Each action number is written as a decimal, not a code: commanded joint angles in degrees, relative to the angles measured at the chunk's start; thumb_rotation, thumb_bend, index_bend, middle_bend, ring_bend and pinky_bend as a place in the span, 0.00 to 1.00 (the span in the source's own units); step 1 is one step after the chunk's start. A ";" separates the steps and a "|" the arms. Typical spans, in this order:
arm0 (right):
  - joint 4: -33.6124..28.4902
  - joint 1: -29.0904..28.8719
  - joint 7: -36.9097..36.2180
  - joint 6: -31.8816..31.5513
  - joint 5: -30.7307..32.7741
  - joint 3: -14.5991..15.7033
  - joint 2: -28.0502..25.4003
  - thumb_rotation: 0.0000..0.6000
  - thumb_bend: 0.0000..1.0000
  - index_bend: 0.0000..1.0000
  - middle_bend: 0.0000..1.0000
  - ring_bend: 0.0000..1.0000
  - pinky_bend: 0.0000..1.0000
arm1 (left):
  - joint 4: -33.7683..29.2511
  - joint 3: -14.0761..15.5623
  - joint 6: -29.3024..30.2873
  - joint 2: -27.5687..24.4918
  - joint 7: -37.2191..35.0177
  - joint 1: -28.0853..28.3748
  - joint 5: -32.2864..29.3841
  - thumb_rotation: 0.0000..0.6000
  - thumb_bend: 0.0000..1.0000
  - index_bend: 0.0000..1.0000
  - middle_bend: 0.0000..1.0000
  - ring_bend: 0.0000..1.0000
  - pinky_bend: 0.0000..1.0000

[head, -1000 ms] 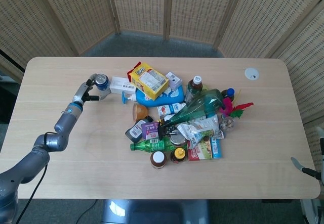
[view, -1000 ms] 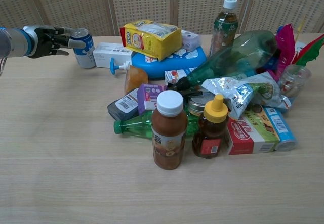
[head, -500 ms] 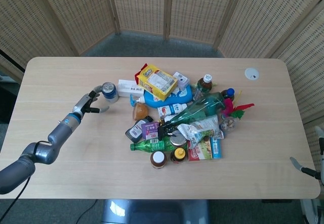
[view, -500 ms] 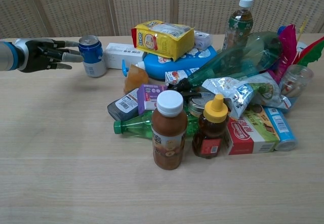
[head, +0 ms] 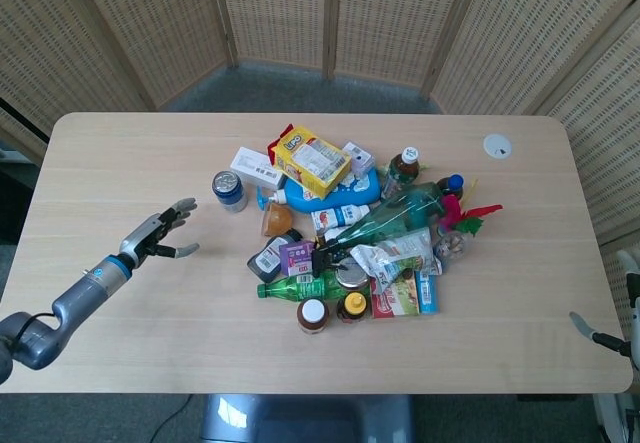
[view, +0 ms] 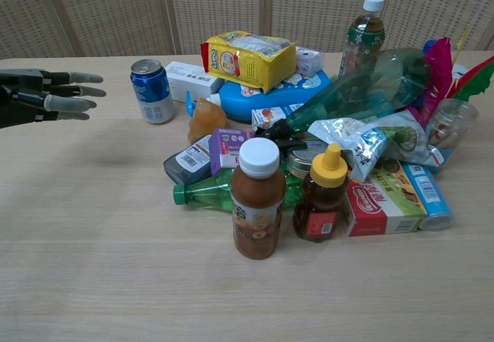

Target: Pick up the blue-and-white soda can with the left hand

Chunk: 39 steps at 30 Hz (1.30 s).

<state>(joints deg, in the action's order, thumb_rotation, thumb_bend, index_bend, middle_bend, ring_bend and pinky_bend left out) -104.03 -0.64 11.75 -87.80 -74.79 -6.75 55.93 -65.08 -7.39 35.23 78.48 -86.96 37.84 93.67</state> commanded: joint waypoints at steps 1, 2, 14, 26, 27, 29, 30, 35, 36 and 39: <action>-0.03 0.08 -0.07 -0.10 -0.08 0.01 0.00 0.64 0.18 0.00 0.00 0.00 0.00 | 2.48 1.05 1.24 0.63 0.10 0.59 -0.74 1.00 0.32 0.00 0.00 0.00 0.00; -0.07 0.15 -0.04 -0.18 -0.12 0.04 -0.04 0.65 0.18 0.00 0.00 0.00 0.00 | 3.56 1.14 1.41 1.36 0.70 0.83 -1.44 1.00 0.32 0.00 0.00 0.00 0.00; -0.62 0.93 0.33 -1.06 0.31 0.01 -0.69 0.65 0.18 0.00 0.00 0.00 0.00 | 17.14 -2.36 -0.55 13.61 7.59 4.82 -11.04 1.00 0.32 0.00 0.00 0.00 0.00; -1.42 1.82 0.70 -1.93 1.48 -0.26 -1.76 0.65 0.18 0.00 0.00 0.00 0.00 | 28.50 -5.71 -2.92 23.71 8.90 11.00 -14.47 1.00 0.32 0.00 0.00 0.00 0.00; -1.46 1.88 0.65 -1.99 1.51 -0.27 -1.83 0.65 0.18 0.00 0.00 0.00 0.00 | 29.32 -5.75 -3.05 24.33 9.17 11.41 -14.51 1.00 0.32 0.00 0.00 0.00 0.00; -1.57 2.04 0.46 -2.16 1.47 -0.27 -2.02 0.64 0.18 0.00 0.00 0.00 0.00 | 31.15 -6.06 -3.05 25.85 9.82 12.18 -14.84 1.00 0.32 0.00 0.00 0.00 0.00; -1.59 2.13 0.31 -2.28 1.41 -0.27 -2.07 0.64 0.18 0.00 0.00 0.00 0.00 | 31.90 -6.28 -3.06 26.55 10.10 12.44 -15.12 1.00 0.32 0.00 0.00 0.00 0.00; -1.67 2.80 -0.57 -2.99 1.37 -0.24 -2.39 0.65 0.18 0.00 0.00 0.00 0.00 | 35.25 -7.26 -2.72 30.01 12.62 13.23 -16.71 1.00 0.32 0.03 0.00 0.00 0.00; -1.67 2.92 -0.71 -3.14 1.31 -0.23 -2.47 0.65 0.18 0.00 0.00 0.00 0.00 | 35.83 -7.34 -2.52 30.53 13.36 13.25 -16.93 1.00 0.33 0.09 0.01 0.01 0.00; -1.69 3.27 -1.28 -3.63 1.03 -0.24 -2.72 0.65 0.18 0.00 0.00 0.00 0.00 | 37.87 -8.53 -0.67 32.38 16.12 12.98 -18.46 1.00 0.39 0.33 0.17 0.17 0.03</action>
<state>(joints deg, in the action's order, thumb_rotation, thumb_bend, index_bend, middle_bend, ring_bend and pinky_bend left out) -105.71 2.58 10.52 -91.38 -73.71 -6.98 53.26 -28.15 -15.13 33.53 109.80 -72.16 50.88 76.18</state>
